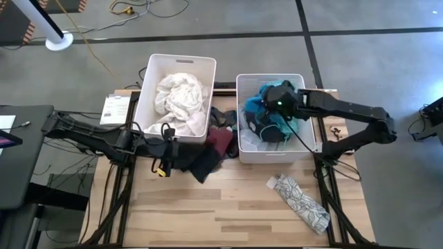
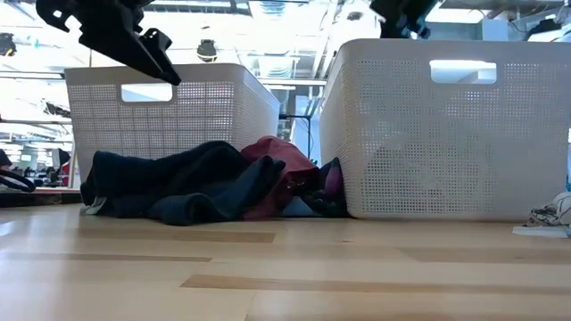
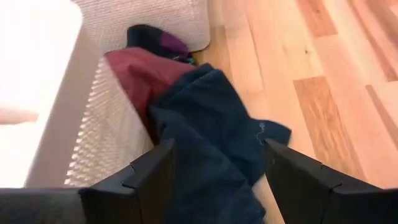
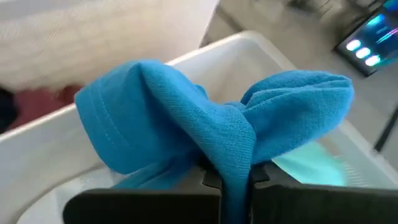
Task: Sort clothes
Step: Put the blue shorts into the right white laundry bin
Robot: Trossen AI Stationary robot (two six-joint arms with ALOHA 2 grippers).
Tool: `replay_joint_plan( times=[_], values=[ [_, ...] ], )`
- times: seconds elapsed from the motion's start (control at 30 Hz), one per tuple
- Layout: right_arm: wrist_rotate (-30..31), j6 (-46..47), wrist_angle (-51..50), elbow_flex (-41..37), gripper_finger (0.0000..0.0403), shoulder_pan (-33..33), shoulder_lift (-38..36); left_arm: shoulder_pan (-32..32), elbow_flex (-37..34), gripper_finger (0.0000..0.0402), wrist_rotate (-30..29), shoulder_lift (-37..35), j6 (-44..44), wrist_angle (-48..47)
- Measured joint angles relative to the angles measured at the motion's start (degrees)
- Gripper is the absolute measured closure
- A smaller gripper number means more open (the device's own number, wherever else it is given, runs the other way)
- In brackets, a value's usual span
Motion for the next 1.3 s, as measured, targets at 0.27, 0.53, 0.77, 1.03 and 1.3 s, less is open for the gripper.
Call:
replay_joint_plan(
  times=[0.27,0.53,0.77,1.03,1.3],
  values=[
    [-9.7,1.3,-3.1,0.0,0.038,-3.1,5.8,-1.4,-0.5,0.0169,-0.5,0.1,-1.0,1.6],
    [-17.1,1.3,-5.4,0.0,0.0379,-4.2,11.3,-6.1,0.9,0.0169,-4.9,-1.6,-8.5,-7.1],
    [-20.0,1.1,-6.8,0.0,0.0378,-4.1,14.2,-12.3,4.0,0.0169,-6.4,-7.2,-12.4,-6.7],
    [-23.6,1.2,-7.9,0.0,0.0378,-4.1,14.6,-20.9,3.9,0.0169,-5.2,-4.0,-19.4,-13.4],
    [-27.1,2.2,-10.0,0.0,0.0377,-4.1,14.3,-27.2,3.9,0.0169,-9.1,6.6,-26.1,-14.3]
  ],
)
